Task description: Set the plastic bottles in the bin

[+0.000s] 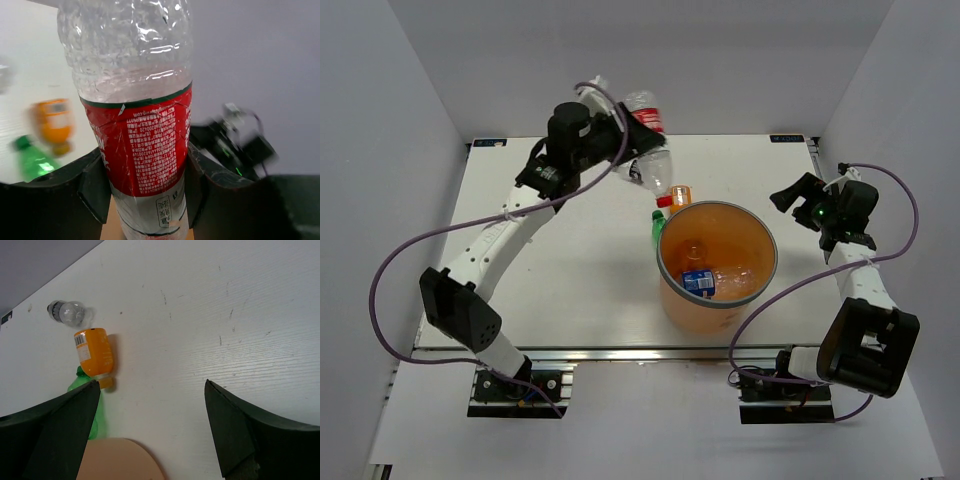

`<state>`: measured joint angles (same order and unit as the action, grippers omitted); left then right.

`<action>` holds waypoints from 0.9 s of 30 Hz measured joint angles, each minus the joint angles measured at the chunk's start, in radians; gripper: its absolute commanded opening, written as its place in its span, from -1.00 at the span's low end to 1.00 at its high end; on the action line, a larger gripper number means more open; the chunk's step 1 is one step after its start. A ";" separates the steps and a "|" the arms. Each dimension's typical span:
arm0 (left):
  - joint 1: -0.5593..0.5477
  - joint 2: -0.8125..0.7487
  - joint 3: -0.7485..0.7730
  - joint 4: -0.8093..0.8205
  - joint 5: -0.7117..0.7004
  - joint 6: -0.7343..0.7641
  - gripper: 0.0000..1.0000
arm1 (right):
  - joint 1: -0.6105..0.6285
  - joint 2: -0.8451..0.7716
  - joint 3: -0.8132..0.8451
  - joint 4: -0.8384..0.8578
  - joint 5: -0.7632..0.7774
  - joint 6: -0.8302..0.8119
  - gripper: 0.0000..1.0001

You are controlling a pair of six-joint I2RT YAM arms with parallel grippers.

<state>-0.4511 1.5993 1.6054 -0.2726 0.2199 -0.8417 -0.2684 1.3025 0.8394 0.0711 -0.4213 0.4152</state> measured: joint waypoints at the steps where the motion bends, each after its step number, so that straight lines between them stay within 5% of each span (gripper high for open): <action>1: -0.039 0.000 0.028 0.020 0.037 0.026 -0.13 | 0.000 -0.003 -0.001 -0.002 0.000 -0.001 0.79; 6: -0.201 0.005 0.053 0.077 0.198 0.146 0.21 | -0.001 -0.024 -0.019 -0.003 0.017 -0.002 0.79; 9: -0.284 0.038 0.054 0.047 0.238 0.230 0.91 | -0.001 -0.025 -0.020 -0.005 0.023 -0.003 0.79; 10: -0.304 0.050 0.055 0.028 0.239 0.258 0.96 | -0.001 -0.025 -0.021 -0.005 0.022 -0.003 0.79; 20: -0.338 0.062 0.101 -0.130 0.093 0.418 0.96 | -0.001 -0.025 -0.021 -0.002 0.007 -0.004 0.79; 27: -0.103 -0.096 -0.002 -0.079 0.052 0.399 0.96 | -0.001 -0.018 -0.021 -0.003 0.013 -0.005 0.79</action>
<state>-0.5545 1.5032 1.6035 -0.3511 0.2722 -0.4427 -0.2691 1.2850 0.8188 0.0681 -0.4084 0.4103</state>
